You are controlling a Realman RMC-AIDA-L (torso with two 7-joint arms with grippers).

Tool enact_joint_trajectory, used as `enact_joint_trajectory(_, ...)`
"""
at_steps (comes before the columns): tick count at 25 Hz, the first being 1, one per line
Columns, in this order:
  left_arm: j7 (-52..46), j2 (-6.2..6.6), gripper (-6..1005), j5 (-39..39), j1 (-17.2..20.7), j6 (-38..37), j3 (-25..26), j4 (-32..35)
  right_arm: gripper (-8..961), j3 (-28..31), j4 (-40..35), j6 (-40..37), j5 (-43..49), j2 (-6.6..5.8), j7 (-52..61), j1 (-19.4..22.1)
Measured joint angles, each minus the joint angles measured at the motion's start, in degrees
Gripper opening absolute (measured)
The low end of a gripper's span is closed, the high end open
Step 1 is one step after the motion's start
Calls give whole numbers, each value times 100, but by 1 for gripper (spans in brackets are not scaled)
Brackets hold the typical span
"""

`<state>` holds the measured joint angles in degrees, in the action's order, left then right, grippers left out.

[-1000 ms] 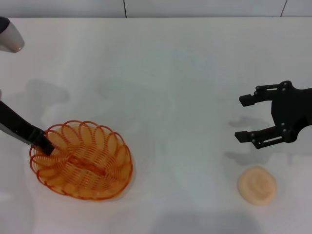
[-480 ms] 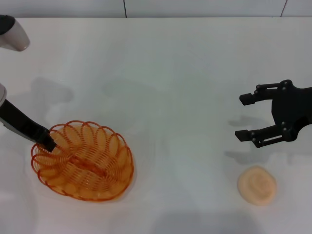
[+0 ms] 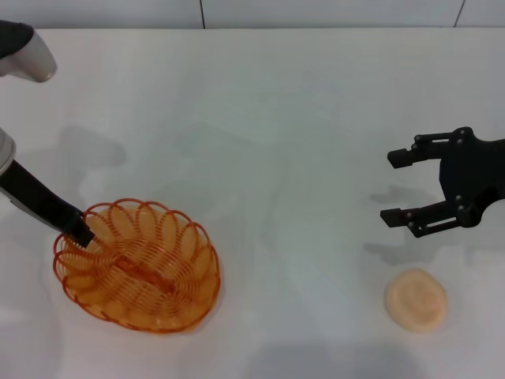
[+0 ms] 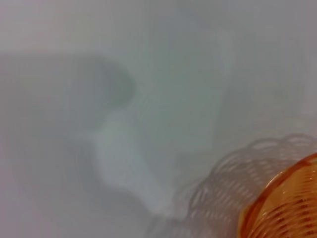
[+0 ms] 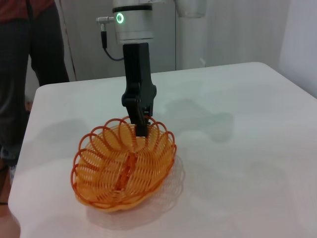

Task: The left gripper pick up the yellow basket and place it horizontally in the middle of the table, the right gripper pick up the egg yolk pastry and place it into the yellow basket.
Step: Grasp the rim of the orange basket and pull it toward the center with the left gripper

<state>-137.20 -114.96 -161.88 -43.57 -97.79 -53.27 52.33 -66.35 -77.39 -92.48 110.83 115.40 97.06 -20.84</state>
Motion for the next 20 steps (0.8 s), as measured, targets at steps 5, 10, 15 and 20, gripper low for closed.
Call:
enact_joint_trajectory(5,-49,80,132,532,-32,-120,44,58,829,9,4,39,-2,0,-3,9)
enact_joint_trajectory(10,-380,246,101,1040,-166,-182,267,49,829,16,5,68,-6,-4,-3,10)
enact_joint_trajectory(15,-779,239,85,1069,-286,-88,966,-51,829,18,9,181,-10,-8,-19,20)
enact_joint_trajectory(20,-1299,221,85,1136,-316,185,1032,-325,829,56,14,226,-10,-9,-103,49)
